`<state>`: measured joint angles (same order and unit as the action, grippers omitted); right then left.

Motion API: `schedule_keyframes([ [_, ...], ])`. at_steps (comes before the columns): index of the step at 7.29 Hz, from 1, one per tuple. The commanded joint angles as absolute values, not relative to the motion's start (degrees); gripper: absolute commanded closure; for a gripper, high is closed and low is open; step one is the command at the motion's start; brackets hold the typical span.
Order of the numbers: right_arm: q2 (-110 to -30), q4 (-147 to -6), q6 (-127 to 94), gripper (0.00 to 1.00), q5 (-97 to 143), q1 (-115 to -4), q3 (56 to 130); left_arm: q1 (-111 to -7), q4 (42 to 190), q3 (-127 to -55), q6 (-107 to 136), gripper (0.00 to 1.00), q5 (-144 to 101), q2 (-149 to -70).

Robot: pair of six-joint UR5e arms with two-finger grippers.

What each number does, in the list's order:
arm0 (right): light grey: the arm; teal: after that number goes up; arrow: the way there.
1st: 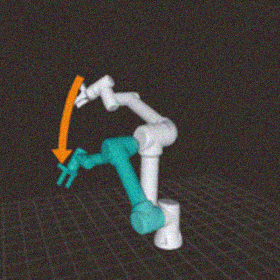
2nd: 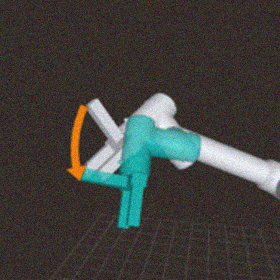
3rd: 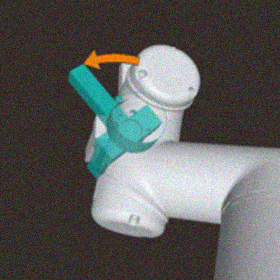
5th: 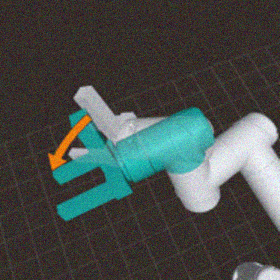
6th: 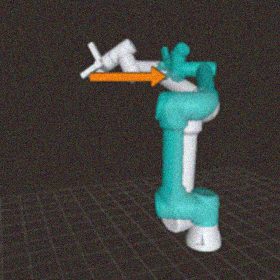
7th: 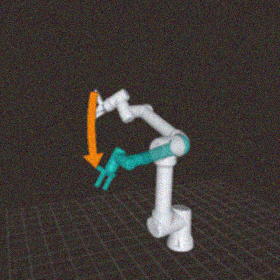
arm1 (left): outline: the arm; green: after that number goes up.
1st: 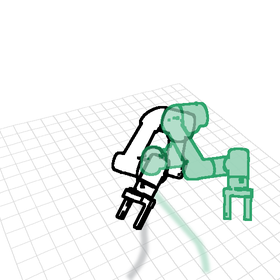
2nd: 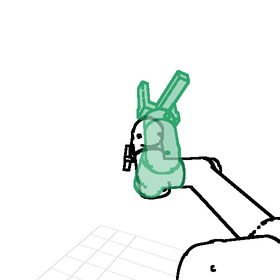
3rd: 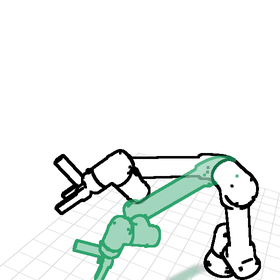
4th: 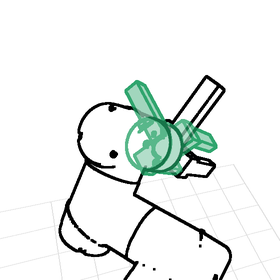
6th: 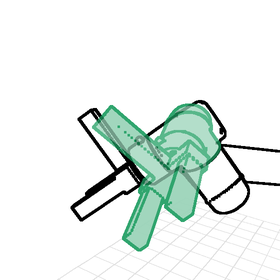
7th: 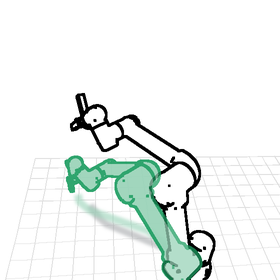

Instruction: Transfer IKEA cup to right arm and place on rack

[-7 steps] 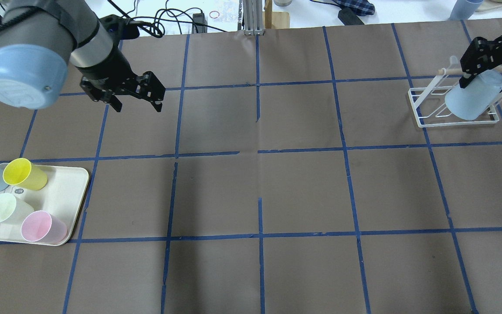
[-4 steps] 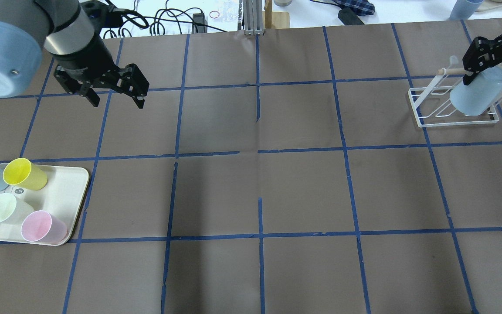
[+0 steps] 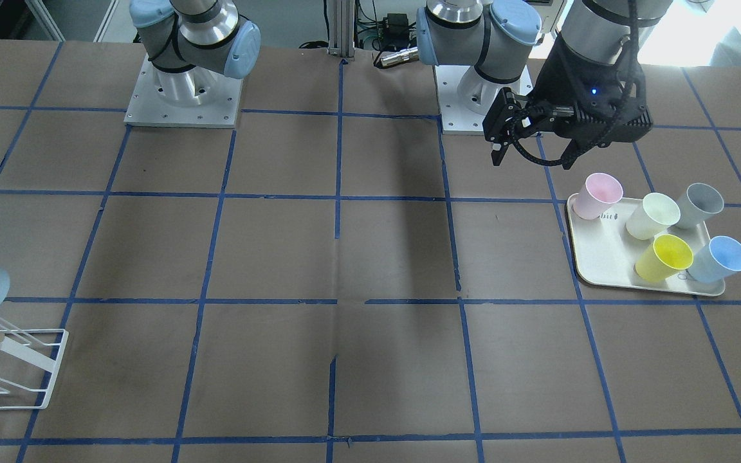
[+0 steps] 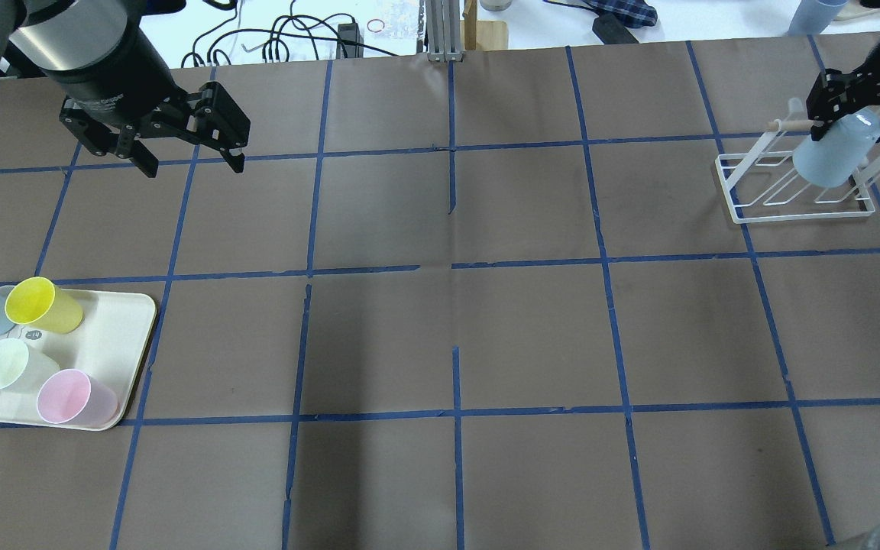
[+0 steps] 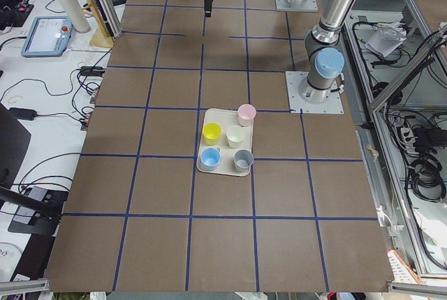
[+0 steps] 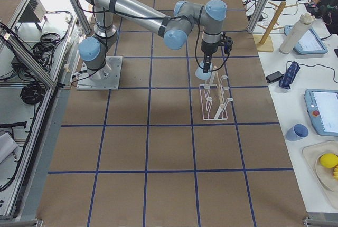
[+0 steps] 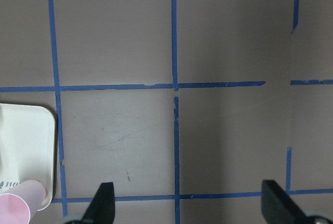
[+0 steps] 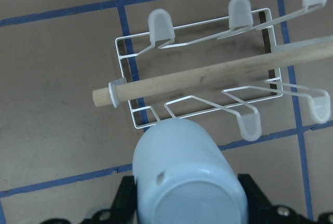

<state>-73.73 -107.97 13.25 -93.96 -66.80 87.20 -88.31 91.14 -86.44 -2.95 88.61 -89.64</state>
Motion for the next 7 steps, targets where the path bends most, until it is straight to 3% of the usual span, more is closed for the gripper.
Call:
schedule_keyframes([
  [1, -71.9, -109.59, 13.27, 0.98, -93.96, -66.8, 87.19, -88.07, 91.23, -85.87, -3.25, 0.0, 89.03, -89.91],
  [2, -71.11, -109.95, 13.18, 0.93, -93.69, -66.8, 87.19, -88.07, 91.23, -85.78, -3.25, 0.0, 89.12, -90.09],
  [3, -70.32, -110.56, 13.18, 0.81, -93.52, -66.8, 87.19, -88.07, 91.14, -85.78, -3.25, 0.0, 89.03, -90.09],
  [6, -68.2, -113.2, 13.27, 0.0, -93.25, -66.97, 87.1, -88.07, 90.97, -86.84, -3.25, 0.0, 88.95, -89.65],
  [7, -68.38, -113.03, 13.36, 0.0, -93.25, -66.97, 86.93, -88.07, 90.88, -86.84, -3.25, 0.0, 88.86, -89.65],
])
